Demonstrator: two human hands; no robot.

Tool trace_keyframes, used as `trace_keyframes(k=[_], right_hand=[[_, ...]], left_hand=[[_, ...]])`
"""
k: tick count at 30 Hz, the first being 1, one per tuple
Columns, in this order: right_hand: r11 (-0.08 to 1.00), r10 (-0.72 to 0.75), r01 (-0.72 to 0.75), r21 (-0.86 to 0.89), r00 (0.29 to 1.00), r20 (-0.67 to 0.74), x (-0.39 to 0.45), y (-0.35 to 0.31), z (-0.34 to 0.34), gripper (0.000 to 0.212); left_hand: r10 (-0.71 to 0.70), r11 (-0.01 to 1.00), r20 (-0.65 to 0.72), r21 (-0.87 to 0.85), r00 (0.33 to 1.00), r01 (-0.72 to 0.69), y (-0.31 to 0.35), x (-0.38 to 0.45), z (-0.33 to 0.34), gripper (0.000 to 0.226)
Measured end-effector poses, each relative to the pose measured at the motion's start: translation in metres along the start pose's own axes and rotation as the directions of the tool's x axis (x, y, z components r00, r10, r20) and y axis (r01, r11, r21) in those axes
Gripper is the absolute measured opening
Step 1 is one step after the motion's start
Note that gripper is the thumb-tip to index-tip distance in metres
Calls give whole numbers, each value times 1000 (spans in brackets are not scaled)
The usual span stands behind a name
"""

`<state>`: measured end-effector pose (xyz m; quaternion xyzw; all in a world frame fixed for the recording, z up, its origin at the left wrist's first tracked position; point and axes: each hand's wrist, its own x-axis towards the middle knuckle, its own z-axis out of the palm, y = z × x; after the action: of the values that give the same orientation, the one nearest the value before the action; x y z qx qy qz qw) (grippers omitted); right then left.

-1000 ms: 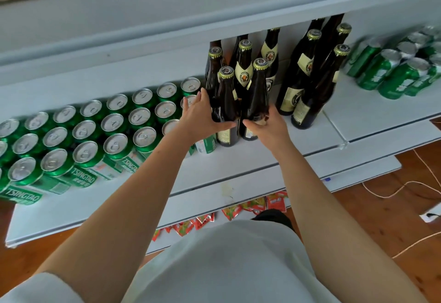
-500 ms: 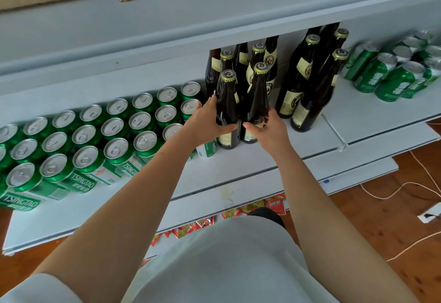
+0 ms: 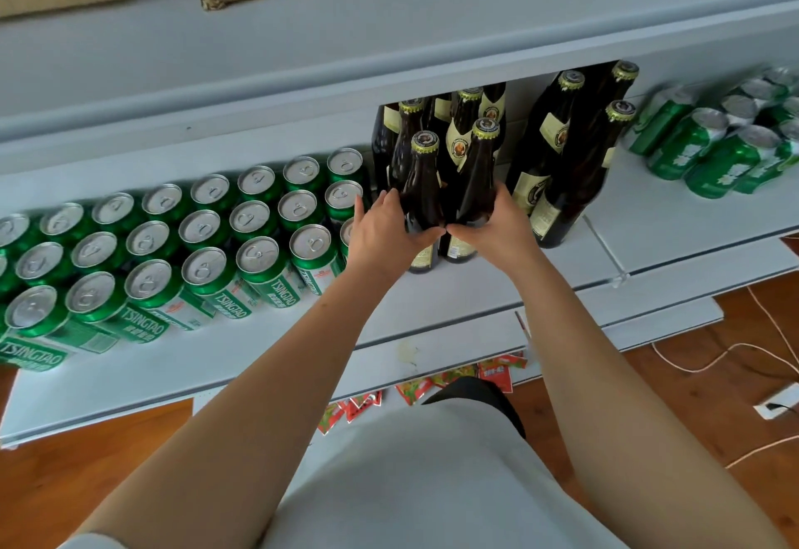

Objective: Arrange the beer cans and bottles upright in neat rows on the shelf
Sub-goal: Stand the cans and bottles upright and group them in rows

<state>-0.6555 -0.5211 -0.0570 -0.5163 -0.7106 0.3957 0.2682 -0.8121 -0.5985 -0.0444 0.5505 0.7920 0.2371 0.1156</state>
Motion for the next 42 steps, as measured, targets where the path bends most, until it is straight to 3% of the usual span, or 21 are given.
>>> trace_keyframes(k=[4, 8, 10, 11, 13, 15, 16, 18, 21, 23, 25, 29, 32, 34, 38, 42], right_hand=[[999, -30, 29, 34, 999, 19, -1, 5, -2, 77], [992, -124, 125, 2, 988, 97, -8, 12, -17, 95], [992, -126, 126, -27, 992, 6, -22, 25, -29, 78], [992, -125, 122, -39, 987, -99, -32, 31, -37, 60], [990, -124, 93, -107, 935, -333, -45, 44, -59, 31], [988, -112, 54, -142, 892, -438, -36, 61, -82, 38], [989, -99, 46, -138, 907, -409, -24, 71, -91, 47], [991, -78, 50, -123, 967, -241, 1, 87, -102, 61], [997, -37, 35, -65, 999, -29, 26, 98, -110, 63], [998, -56, 57, -33, 998, 13, 31, 101, -116, 60], [996, -89, 89, -15, 995, 34, 33, 101, -120, 57], [989, -145, 148, -26, 983, 115, 33, 100, -117, 56], [975, -204, 221, -33, 940, 272, 36, 99, -114, 60], [974, -222, 223, 41, 902, 371, 35, 105, -115, 61], [987, -158, 148, 59, 954, 253, 38, 123, -116, 50], [990, -141, 138, 30, 952, 272, 49, 112, -108, 53]], left_hand=[[-18, 1000, -23, 3, 1000, 18, -3, -2, 7, 69], [2, 993, -14, 114, 1000, 0, 4, -8, -2, 116], [31, 988, -104, 153, 994, -15, 10, -21, -12, 120], [49, 992, -191, 126, 980, -25, 13, -31, -18, 110], [73, 997, -426, 9, 902, -76, 26, -54, -25, 69], [53, 987, -566, -94, 823, -128, 47, -72, -22, 30], [53, 980, -559, -129, 827, -150, 61, -75, -15, 21], [67, 967, -429, -194, 901, -165, 90, -72, 10, 18], [-70, 958, -84, -284, 994, 44, 124, -54, 70, 32], [-184, 940, 108, -273, 977, 207, 141, -37, 108, 57], [-245, 933, 198, -219, 949, 286, 153, -21, 135, 74], [-353, 893, 88, -266, 932, 363, 166, -4, 158, 60], [-545, 821, -8, -210, 839, 531, 175, -4, 156, 39], [-600, 790, -60, -197, 797, 580, 176, -8, 154, 36], [-636, 767, -130, -213, 761, 605, 168, -19, 153, 48], [-636, 770, -134, -175, 760, 614, 162, -22, 151, 51]])
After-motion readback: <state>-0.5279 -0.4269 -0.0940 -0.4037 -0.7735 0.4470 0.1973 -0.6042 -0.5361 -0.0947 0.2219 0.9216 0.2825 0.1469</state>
